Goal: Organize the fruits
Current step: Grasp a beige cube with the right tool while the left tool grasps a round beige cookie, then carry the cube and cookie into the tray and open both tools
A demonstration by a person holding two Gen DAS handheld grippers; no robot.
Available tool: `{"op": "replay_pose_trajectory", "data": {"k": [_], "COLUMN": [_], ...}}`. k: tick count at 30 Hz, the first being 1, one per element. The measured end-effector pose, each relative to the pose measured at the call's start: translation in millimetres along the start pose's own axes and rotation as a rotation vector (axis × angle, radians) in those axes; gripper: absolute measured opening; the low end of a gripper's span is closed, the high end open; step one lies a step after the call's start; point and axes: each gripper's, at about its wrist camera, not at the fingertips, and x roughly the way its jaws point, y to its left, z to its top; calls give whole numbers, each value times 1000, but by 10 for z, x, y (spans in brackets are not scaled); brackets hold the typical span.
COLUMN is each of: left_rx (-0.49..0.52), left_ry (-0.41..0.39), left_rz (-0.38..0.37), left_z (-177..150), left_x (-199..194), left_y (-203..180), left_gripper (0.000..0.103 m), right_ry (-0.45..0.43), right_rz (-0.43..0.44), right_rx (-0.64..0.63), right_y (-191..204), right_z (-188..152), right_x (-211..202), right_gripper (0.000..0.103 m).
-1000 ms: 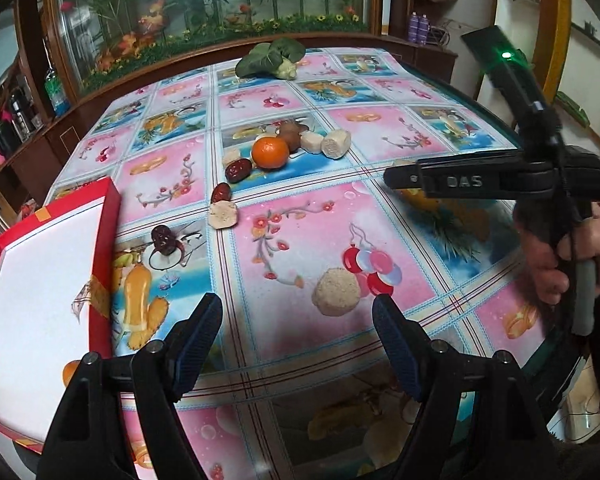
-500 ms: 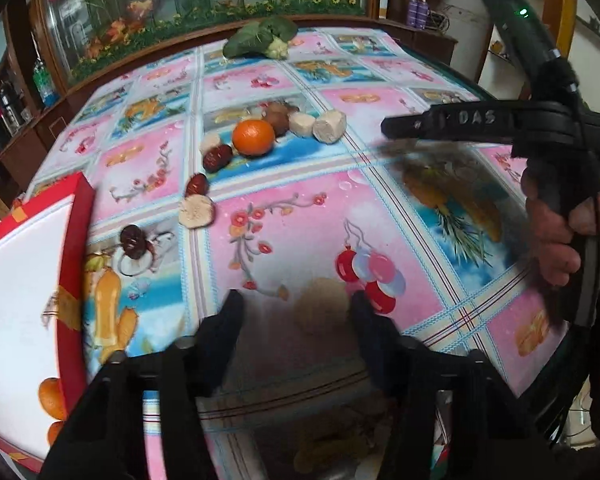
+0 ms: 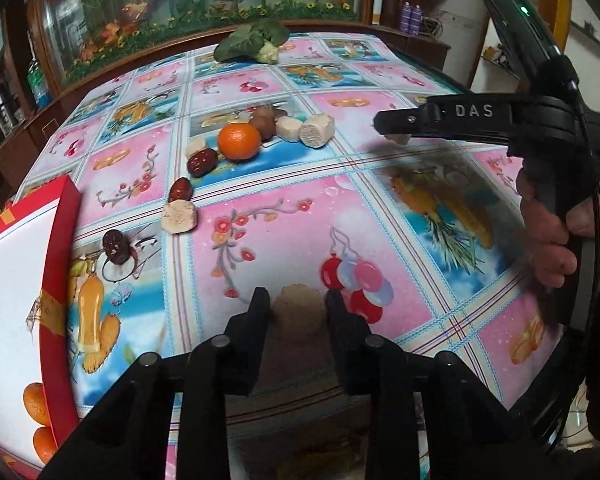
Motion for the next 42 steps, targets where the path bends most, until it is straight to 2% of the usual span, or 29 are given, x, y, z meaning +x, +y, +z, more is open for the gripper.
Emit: {"op": "replay_pose_trajectory", "data": {"k": [4,9,14,18,23,29,36,42], "left_rx": [-40,-100,-195,-282,-370,-415,-454,-475], "left_ry": [-37,-152,-239,-277,-285,-270,-246,-192], "left_rz": [13,71,174,251,326,381,411,459], "left_z": [16,18,-79,-212,-403,-556,-662,-751], "left_x": [-146,-573,-926,-1106,-1179,-1163,-1140,-1051], "left_y": [128,418,849,1244,1645,1892,2091,2219], "left_gripper": [28,28,28,28,28,28,28,28], "right_ry": [-19,-8,-43,-67,-48,-13,43,137], "right_rz": [-22,3,108,211,331,410,435,431], "right_rx": [-1,20,6,-40,-78,-163,-260,-340], "right_y": [-12,38,431,946,1609,2255,2723,3044], "right_z": [9,7,-13,-40,-92,-211,-302,-387], "right_x": [-2,51,64,159,370,560,755,982], "right_gripper": [29,29,29,29,29,30,30,30]}}
